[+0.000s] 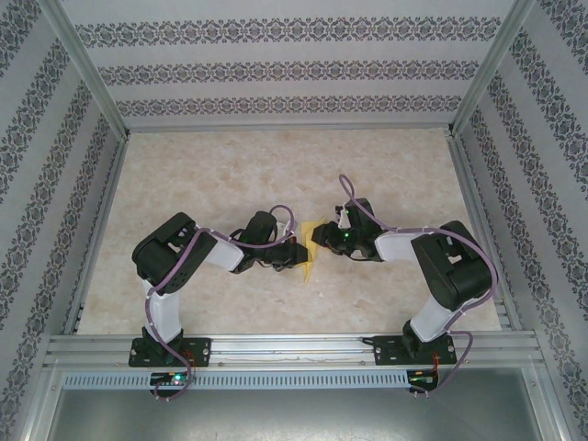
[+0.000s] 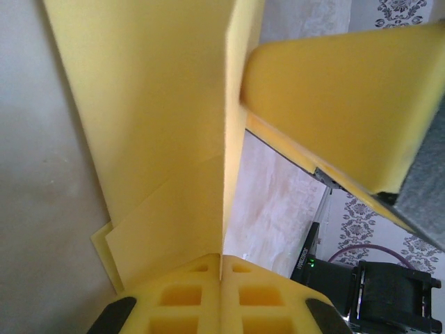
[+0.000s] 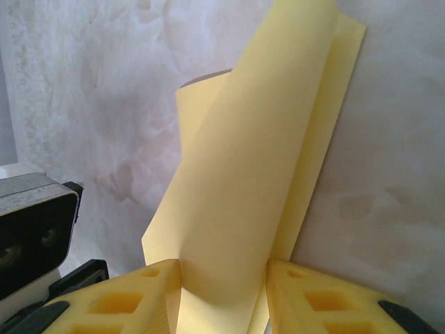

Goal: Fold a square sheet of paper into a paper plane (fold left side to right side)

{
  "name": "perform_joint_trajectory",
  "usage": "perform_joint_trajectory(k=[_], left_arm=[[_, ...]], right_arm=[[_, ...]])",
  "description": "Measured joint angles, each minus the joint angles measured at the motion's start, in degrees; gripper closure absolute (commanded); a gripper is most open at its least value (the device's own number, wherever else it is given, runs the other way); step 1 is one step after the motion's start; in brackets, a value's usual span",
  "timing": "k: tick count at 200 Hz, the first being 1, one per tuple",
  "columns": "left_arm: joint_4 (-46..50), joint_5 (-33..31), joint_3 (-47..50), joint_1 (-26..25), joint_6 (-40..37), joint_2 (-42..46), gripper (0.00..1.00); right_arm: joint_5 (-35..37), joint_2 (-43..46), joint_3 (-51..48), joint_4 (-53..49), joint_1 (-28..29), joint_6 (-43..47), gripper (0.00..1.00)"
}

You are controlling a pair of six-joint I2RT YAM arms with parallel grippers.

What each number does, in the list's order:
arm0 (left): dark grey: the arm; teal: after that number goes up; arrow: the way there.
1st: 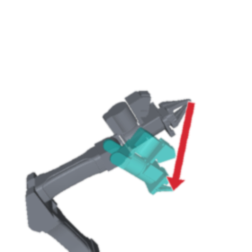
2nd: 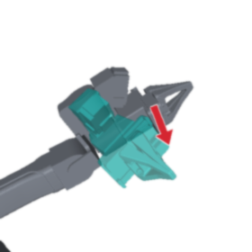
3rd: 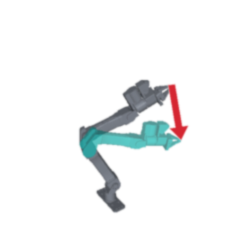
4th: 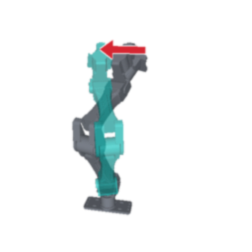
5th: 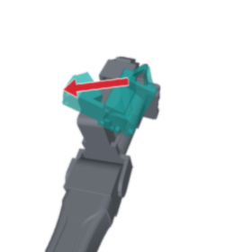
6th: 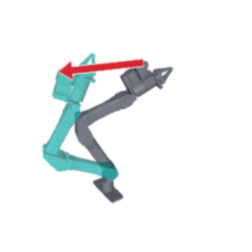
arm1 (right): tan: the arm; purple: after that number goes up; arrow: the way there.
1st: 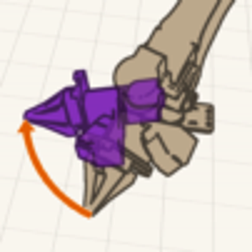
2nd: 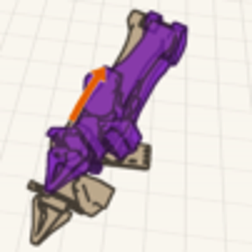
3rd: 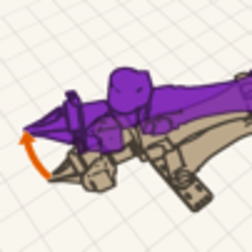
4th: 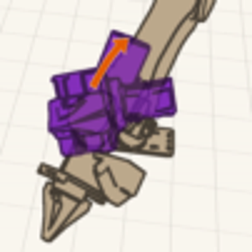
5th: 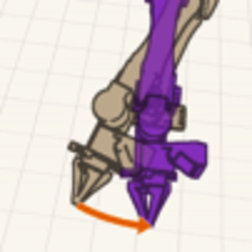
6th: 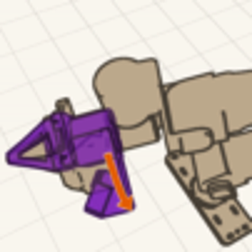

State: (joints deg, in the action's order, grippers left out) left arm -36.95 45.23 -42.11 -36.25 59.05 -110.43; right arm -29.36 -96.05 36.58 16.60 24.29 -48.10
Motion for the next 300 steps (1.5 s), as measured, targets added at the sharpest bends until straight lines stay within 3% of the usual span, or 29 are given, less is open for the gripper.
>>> perform_joint_trajectory(k=[145,231,300], left_arm=[[1.07,-1.31,1.11,1.40,-0.42,3.15,0.68],[3.52,-1.92,-2.08,3.02,-1.92,1.31,0.69],[5.51,-2.27,-3.52,3.06,-3.98,-0.55,0.88]], right_arm=[[1.07,-2.05,3.87,-5.64,0.76,0.11,0.65],[1.95,-2.16,4.68,-7.34,1.11,0.46,0.65],[1.97,-2.25,4.94,-7.85,1.11,0.59,0.65]])
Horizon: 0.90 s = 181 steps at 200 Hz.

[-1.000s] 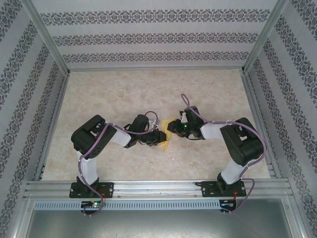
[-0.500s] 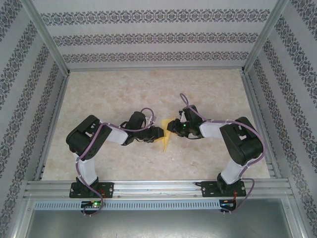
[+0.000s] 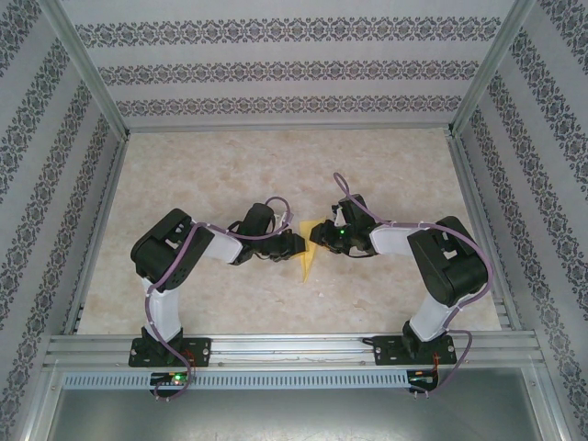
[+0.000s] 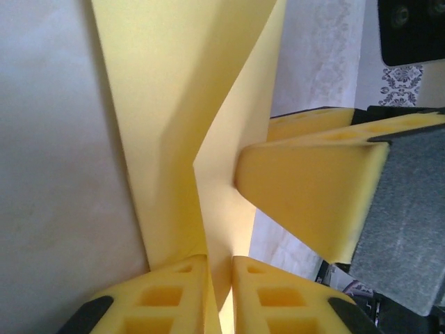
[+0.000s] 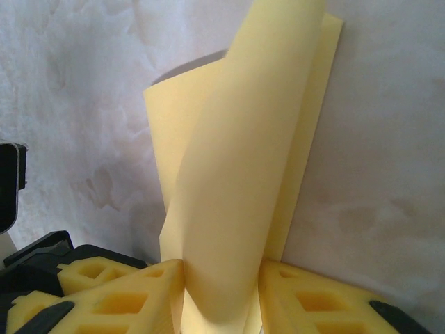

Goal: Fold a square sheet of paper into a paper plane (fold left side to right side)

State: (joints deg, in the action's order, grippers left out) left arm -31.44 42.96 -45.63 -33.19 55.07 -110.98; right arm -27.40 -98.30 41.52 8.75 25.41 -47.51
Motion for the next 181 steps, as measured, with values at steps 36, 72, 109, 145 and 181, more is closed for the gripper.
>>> perform_joint_trajectory(k=[36,72,109,145,181], left_arm=[[1.36,-0.39,0.00,0.22,-1.01,0.00,0.90],[1.68,-0.46,0.00,0.31,-1.75,0.00,0.91],[2.64,-0.63,-0.42,0.31,-2.60,0.00,0.92],[4.26,-0.81,-1.03,0.31,-3.93,0.00,0.93],[5.20,-0.85,-1.33,0.31,-5.40,0.00,0.94]], right_arm=[[0.42,0.00,0.35,-0.66,0.26,0.85,0.65],[0.63,-0.02,0.55,-1.09,0.35,1.16,0.65],[0.63,-0.11,0.76,-1.46,0.37,1.25,0.65],[0.74,-0.11,0.98,-1.77,0.48,1.38,0.65],[0.98,0.13,0.98,-1.75,0.63,1.42,0.65]])
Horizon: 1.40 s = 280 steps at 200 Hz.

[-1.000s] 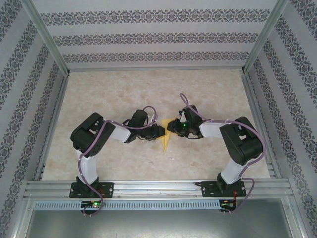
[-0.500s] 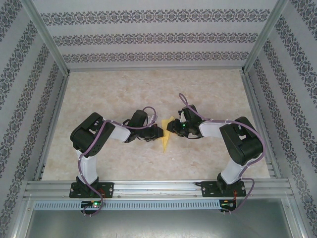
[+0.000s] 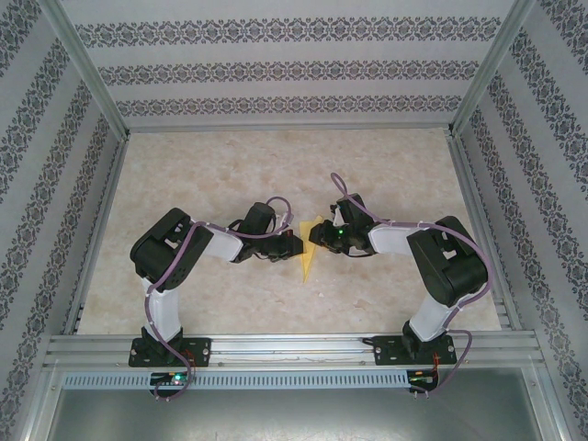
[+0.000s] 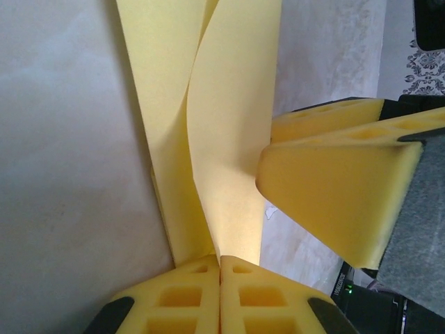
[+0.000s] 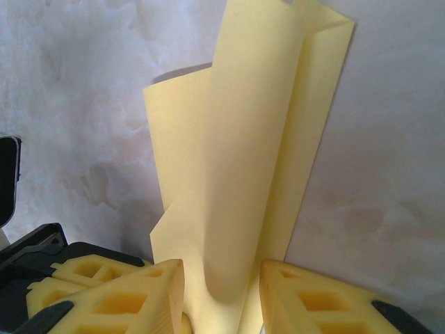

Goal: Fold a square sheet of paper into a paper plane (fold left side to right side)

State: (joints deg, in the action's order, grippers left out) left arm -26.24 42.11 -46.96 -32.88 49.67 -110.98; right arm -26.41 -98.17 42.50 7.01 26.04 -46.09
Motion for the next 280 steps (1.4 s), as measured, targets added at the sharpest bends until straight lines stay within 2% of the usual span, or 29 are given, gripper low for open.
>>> perform_joint_trajectory(k=[197,280], left_arm=[[0.79,-0.22,-0.28,0.00,-1.29,-0.09,0.98],[1.05,-0.31,-0.35,0.00,-1.51,-0.09,0.98]], right_arm=[[0.44,3.10,0.00,-1.29,0.24,1.51,0.65],[1.11,4.96,0.72,-4.24,-0.44,3.85,0.80]])
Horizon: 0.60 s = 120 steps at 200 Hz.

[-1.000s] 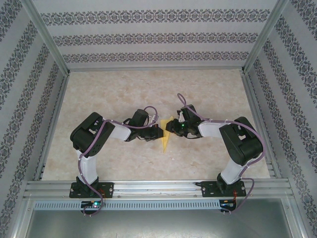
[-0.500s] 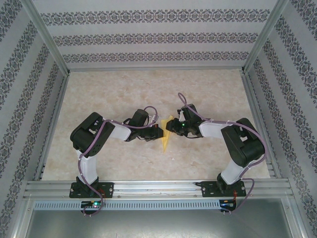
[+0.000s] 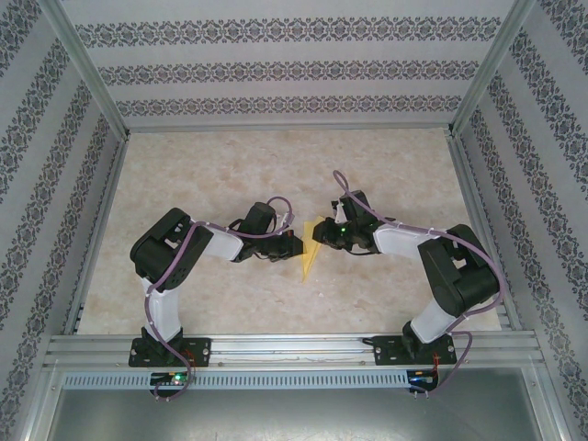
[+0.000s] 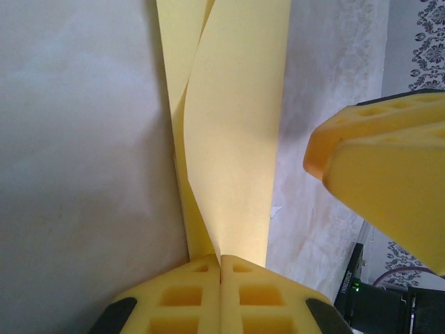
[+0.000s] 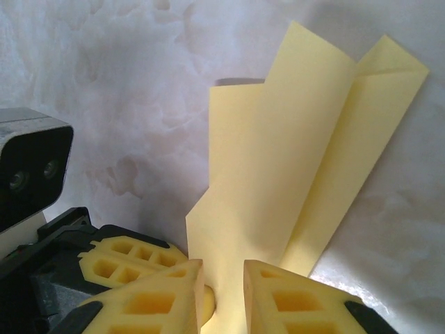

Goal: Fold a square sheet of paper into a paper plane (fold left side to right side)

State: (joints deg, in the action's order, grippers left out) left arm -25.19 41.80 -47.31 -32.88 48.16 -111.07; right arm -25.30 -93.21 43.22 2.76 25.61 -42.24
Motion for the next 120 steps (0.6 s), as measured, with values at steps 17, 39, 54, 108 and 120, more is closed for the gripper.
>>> perform_joint_trajectory(k=[17,39,54,108,120], left_arm=[[0.79,0.00,-0.37,0.00,-0.04,0.00,0.98],[1.86,0.02,-0.85,0.00,-0.33,0.00,0.98],[2.49,0.02,-1.14,0.00,-0.55,0.00,0.98],[4.46,0.22,-2.14,0.00,-1.44,-0.17,0.95],[4.90,0.42,-2.38,0.00,-1.51,-0.22,0.93]], right_arm=[[0.00,-0.39,0.90,0.00,0.04,0.24,0.81],[-0.02,-1.84,2.16,0.02,0.04,0.24,0.83],[0.00,-2.97,2.75,0.00,0.07,0.24,0.83],[0.90,-4.98,3.19,-1.66,0.17,0.52,0.82],[1.33,-5.01,3.19,-2.16,0.31,0.63,0.82]])
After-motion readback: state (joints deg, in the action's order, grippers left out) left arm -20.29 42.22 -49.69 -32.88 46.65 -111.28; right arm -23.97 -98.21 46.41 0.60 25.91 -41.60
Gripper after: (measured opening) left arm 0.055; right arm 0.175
